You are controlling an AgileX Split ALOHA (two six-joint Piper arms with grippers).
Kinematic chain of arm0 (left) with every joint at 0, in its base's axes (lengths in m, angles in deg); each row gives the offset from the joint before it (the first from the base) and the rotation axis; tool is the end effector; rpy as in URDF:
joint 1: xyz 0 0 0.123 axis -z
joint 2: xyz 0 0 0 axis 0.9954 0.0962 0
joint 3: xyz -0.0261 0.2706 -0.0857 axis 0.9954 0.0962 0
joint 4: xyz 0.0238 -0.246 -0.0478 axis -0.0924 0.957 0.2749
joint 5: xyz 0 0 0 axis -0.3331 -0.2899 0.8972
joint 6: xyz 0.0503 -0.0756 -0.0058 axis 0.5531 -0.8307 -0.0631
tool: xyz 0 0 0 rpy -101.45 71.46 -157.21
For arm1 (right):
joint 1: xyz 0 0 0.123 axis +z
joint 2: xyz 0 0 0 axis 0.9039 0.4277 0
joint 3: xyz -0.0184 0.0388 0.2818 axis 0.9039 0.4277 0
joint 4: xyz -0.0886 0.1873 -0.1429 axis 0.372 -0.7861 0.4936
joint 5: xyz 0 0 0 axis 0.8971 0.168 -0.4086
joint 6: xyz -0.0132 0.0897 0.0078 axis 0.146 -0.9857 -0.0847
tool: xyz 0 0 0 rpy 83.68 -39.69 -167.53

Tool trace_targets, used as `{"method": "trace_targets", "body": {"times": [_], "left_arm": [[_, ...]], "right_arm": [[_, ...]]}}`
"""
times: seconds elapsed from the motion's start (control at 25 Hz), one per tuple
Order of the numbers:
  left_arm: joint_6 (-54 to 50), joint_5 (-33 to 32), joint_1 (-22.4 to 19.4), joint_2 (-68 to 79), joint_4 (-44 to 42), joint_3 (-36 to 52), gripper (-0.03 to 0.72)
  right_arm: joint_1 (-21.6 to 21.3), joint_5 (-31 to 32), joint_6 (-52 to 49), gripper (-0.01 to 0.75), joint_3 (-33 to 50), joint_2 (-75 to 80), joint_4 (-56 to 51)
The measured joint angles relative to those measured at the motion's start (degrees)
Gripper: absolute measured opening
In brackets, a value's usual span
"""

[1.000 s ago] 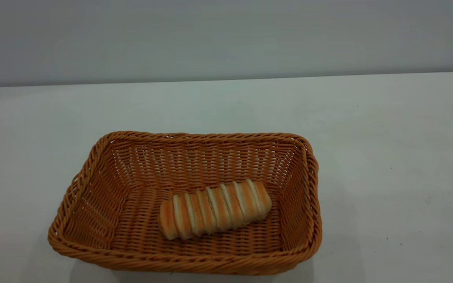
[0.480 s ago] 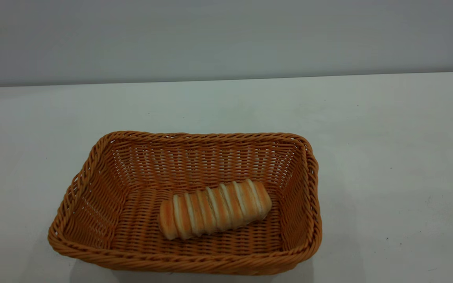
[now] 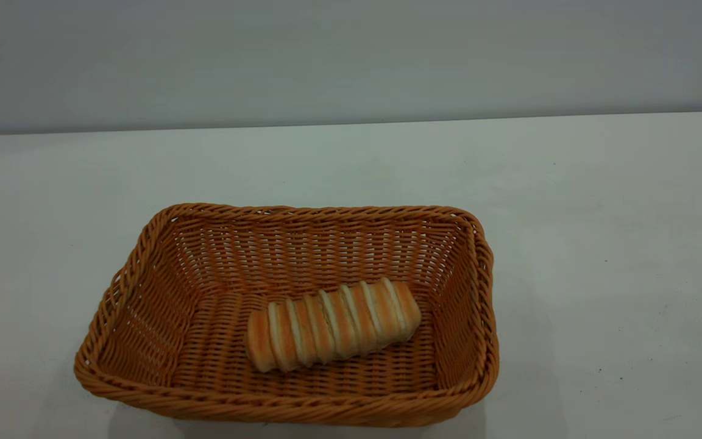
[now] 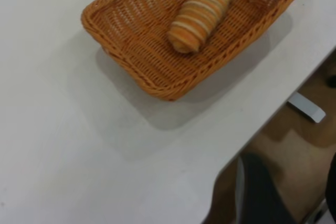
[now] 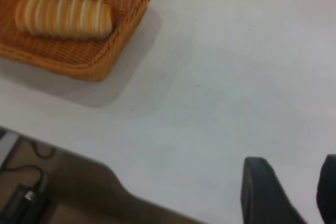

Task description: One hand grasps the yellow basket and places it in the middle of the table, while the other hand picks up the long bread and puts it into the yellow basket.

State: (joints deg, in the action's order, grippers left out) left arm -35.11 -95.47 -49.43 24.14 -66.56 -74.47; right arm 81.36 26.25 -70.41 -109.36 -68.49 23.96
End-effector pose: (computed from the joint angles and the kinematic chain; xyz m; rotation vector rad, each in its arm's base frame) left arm -0.0105 0.0033 0.2691 0.8293 1.9537 -0.3032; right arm 0.0051 0.0076 0.2669 -0.3986 2.1841 0.2106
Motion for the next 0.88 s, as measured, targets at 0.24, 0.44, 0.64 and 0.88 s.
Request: {"method": "trace_targets", "body": {"times": [0.24, 0.44, 0.64, 0.88], "left_arm": [[-0.8, 0.0, 0.0, 0.0, -0.8, 0.0, 0.396], [-1.2, 0.0, 0.0, 0.0, -1.6, 0.0, 0.396], [-1.6, 0.0, 0.0, 0.0, -1.9, 0.0, 0.396], [-1.6, 0.0, 0.0, 0.0, -1.9, 0.0, 0.396]], "right_arm": [[0.0, 0.0, 4.1, 0.234, 0.0, 0.0, -1.4], [0.0, 0.0, 4.3, 0.234, 0.0, 0.0, -1.5], [0.0, 0.0, 4.3, 0.236, 0.0, 0.0, -1.5], [0.0, 0.0, 4.3, 0.236, 0.0, 0.0, -1.5]]}}
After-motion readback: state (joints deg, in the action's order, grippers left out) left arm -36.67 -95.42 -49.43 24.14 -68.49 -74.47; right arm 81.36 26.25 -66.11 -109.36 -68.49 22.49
